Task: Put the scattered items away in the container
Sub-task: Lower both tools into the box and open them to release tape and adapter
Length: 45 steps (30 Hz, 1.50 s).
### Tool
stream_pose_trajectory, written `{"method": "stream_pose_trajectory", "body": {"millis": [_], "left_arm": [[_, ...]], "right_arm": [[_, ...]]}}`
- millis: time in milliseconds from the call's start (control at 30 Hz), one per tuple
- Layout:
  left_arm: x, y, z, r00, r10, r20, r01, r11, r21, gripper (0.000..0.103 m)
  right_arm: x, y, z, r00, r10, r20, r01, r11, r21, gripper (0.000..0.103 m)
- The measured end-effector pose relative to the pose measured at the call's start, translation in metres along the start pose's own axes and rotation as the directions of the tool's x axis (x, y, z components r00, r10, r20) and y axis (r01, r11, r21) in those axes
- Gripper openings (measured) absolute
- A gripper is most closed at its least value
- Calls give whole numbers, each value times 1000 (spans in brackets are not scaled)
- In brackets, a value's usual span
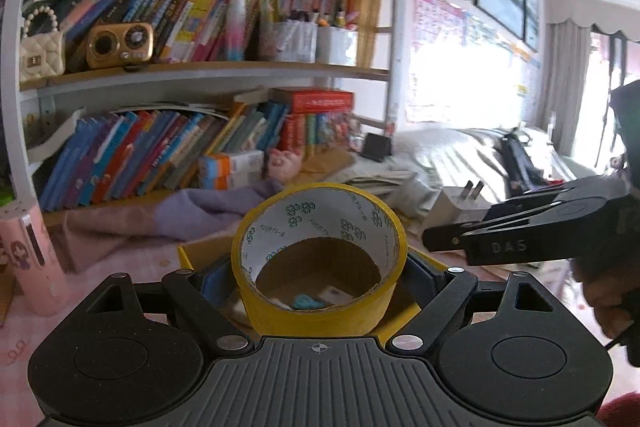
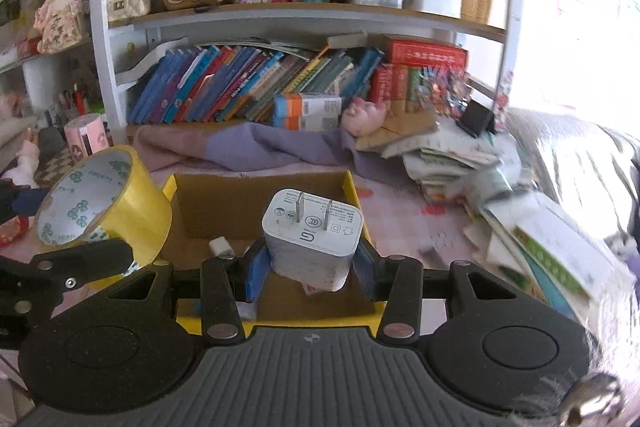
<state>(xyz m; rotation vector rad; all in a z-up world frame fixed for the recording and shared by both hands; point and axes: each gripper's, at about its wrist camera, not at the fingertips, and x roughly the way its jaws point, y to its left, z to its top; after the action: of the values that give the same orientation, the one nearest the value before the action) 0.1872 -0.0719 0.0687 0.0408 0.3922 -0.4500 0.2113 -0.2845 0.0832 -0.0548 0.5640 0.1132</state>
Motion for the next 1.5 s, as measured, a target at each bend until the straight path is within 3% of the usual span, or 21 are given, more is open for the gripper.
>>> {"method": "stream_pose_trajectory", "body": {"millis": [233, 500, 600, 733, 833, 1000, 1167, 1500], "left_arm": [[38, 11, 0, 996, 83, -36, -85, 994, -62, 88], [69, 16, -7, 979, 164, -119, -176, 979, -99, 88], [81, 12, -6, 971, 187, -150, -195, 980, -40, 88], [101, 2, -6, 953, 232, -194, -214, 970, 112, 88], [116, -2, -7, 942, 243, -233, -195, 958, 210, 88], [133, -4, -10, 926, 236, -295, -153, 948, 281, 88], [139, -2, -19, 906, 241, -347, -146, 950, 277, 88], [140, -9, -20, 892, 295, -342, -187, 931, 314, 95]], "right_arm": [[51, -6, 21, 995, 89, -39, -92, 990, -104, 43], [110, -3, 27, 977, 165, -135, -188, 966, -180, 43], [129, -2, 22, 966, 182, -184, -218, 955, -202, 43], [150, -1, 15, 951, 191, -244, -248, 941, -229, 43], [163, -1, 11, 936, 204, -288, -275, 932, -236, 43], [180, 3, 6, 909, 226, -349, -327, 907, -264, 43], [188, 3, 3, 879, 258, -400, -372, 897, -238, 43], [186, 2, 2, 879, 257, -402, -370, 899, -234, 45]]}}
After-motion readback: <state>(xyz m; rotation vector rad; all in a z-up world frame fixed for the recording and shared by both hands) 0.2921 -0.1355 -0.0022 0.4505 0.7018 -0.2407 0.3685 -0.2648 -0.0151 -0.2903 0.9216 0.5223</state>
